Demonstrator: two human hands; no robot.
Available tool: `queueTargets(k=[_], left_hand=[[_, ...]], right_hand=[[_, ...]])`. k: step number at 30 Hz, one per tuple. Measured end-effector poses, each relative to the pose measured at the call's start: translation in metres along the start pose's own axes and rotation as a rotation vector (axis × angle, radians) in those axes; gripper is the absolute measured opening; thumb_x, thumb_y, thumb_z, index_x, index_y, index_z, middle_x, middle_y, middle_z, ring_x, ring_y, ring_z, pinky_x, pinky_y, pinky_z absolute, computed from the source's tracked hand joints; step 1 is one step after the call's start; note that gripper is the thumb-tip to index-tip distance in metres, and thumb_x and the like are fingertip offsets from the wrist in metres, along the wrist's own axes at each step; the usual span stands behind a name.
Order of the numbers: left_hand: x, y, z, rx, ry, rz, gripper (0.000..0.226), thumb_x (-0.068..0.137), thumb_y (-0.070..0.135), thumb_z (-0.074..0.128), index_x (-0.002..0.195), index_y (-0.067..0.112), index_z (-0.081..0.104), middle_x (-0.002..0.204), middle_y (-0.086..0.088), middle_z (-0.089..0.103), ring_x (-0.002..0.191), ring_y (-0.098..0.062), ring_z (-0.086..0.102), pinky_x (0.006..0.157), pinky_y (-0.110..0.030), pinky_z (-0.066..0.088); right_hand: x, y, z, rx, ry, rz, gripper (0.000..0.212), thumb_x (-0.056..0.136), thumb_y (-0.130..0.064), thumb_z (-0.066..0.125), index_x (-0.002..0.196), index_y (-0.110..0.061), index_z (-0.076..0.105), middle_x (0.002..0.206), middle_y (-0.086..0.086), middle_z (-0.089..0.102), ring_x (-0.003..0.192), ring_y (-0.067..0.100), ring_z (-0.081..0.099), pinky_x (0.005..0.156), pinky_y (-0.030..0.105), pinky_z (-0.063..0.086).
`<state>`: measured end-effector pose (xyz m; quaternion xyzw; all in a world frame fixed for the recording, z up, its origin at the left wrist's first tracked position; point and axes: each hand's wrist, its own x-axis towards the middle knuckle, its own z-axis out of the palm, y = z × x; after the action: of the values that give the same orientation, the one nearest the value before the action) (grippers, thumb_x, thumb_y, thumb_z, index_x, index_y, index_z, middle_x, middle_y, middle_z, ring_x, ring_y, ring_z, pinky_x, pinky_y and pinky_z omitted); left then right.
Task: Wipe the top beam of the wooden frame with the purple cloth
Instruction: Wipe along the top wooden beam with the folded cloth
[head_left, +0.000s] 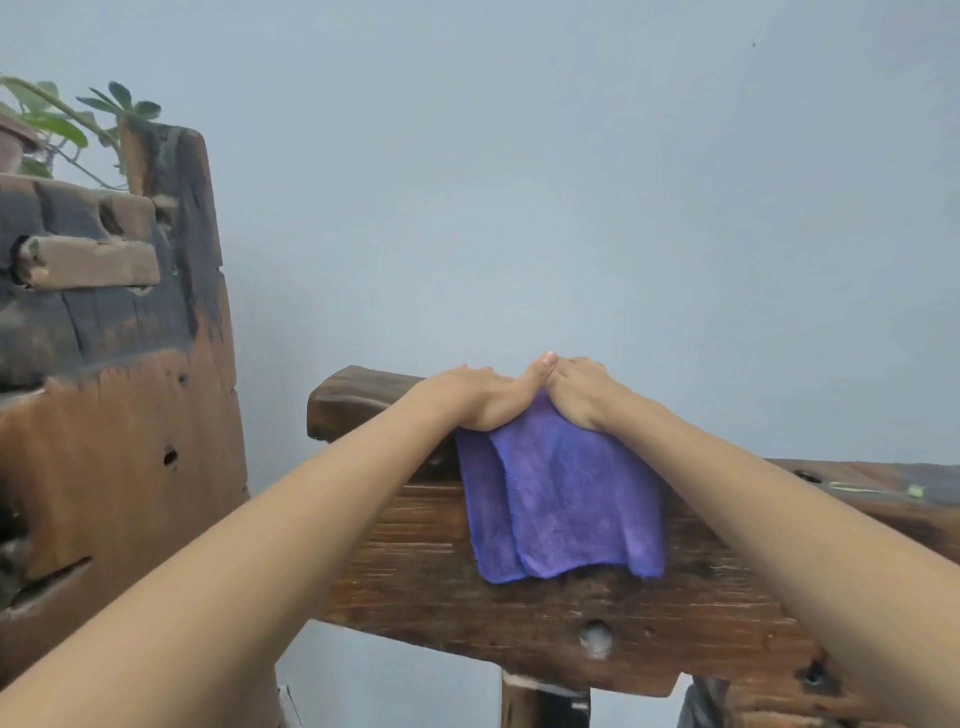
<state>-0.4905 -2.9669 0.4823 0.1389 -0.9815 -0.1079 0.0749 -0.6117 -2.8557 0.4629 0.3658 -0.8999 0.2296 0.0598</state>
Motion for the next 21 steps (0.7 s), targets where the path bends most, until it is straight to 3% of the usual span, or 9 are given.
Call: queueTargets(k=[2,4,6,8,11,13,17,21], left_hand=[[0.009,0.004,0.003,-0.011,0.013,0.016,0.088,0.092,0.075,-0.005,0.159,0.027,0.027,0.165,-0.009,0.030,0.153,-0.029,0.024,0.122,-0.041,0.012],[0.019,0.008,0.003,-0.022,-0.025,-0.002,0.090,0.092,0.073,-0.007,0.159,0.024,0.027,0.165,-0.011,0.030,0.154,-0.031,0.024,0.124,-0.042,0.012],[0.025,0.013,0.003,-0.059,-0.055,-0.019,0.091,0.094,0.070,-0.007,0.159,0.018,0.030,0.164,-0.015,0.031,0.153,-0.032,0.026,0.125,-0.043,0.012],[0.024,0.017,0.003,-0.092,-0.042,-0.027,0.091,0.095,0.069,-0.007,0.159,0.016,0.029,0.164,-0.016,0.030,0.153,-0.031,0.025,0.125,-0.044,0.011],[0.016,0.017,0.004,-0.125,-0.015,-0.030,0.092,0.093,0.071,-0.009,0.160,0.021,0.027,0.166,-0.011,0.028,0.155,-0.028,0.021,0.126,-0.045,0.009],[0.010,0.017,0.004,-0.105,-0.020,-0.025,0.091,0.093,0.072,-0.009,0.159,0.022,0.031,0.165,-0.008,0.030,0.155,-0.026,0.022,0.126,-0.043,0.007],[0.000,0.020,0.006,-0.017,0.043,0.016,0.093,0.093,0.074,-0.006,0.156,0.023,0.039,0.163,-0.005,0.037,0.152,-0.024,0.028,0.124,-0.042,0.013],[-0.011,0.024,0.015,0.101,0.032,0.034,0.107,0.080,0.085,-0.009,0.159,0.023,0.031,0.164,-0.002,0.035,0.153,-0.020,0.028,0.124,-0.046,0.013]], right_hand=[[0.005,0.004,-0.001,-0.054,0.126,-0.063,0.042,0.102,-0.035,0.027,0.124,-0.023,0.061,0.141,0.007,0.056,0.136,0.031,0.045,0.102,0.044,0.039],[0.007,0.004,-0.002,-0.099,0.141,-0.139,0.033,0.100,-0.037,0.033,0.105,-0.039,0.066,0.136,-0.001,0.057,0.136,0.026,0.045,0.096,0.042,0.038],[0.008,0.003,-0.004,-0.072,0.156,-0.194,0.032,0.101,-0.037,0.034,0.080,-0.037,0.058,0.120,-0.004,0.060,0.126,0.024,0.050,0.089,0.037,0.035],[0.005,0.003,-0.005,-0.055,0.186,-0.241,0.036,0.104,-0.035,0.034,0.090,-0.028,0.066,0.114,-0.005,0.061,0.125,0.023,0.053,0.094,0.036,0.039],[-0.006,-0.003,-0.010,-0.014,-0.016,-0.244,0.043,0.107,-0.029,0.031,0.125,-0.014,0.067,0.139,0.009,0.062,0.137,0.030,0.049,0.110,0.044,0.040],[-0.011,-0.002,-0.010,-0.035,-0.140,-0.232,0.047,0.109,-0.028,0.027,0.143,-0.017,0.058,0.151,0.012,0.056,0.138,0.034,0.050,0.112,0.043,0.039],[-0.026,0.006,-0.016,-0.062,-0.175,-0.258,0.050,0.111,-0.033,0.021,0.153,-0.026,0.048,0.159,0.007,0.048,0.144,0.030,0.044,0.114,0.037,0.032],[-0.048,0.019,-0.019,-0.020,-0.178,-0.267,0.056,0.110,-0.046,0.017,0.162,-0.028,0.029,0.168,0.004,0.030,0.156,0.029,0.024,0.125,0.047,0.022]])
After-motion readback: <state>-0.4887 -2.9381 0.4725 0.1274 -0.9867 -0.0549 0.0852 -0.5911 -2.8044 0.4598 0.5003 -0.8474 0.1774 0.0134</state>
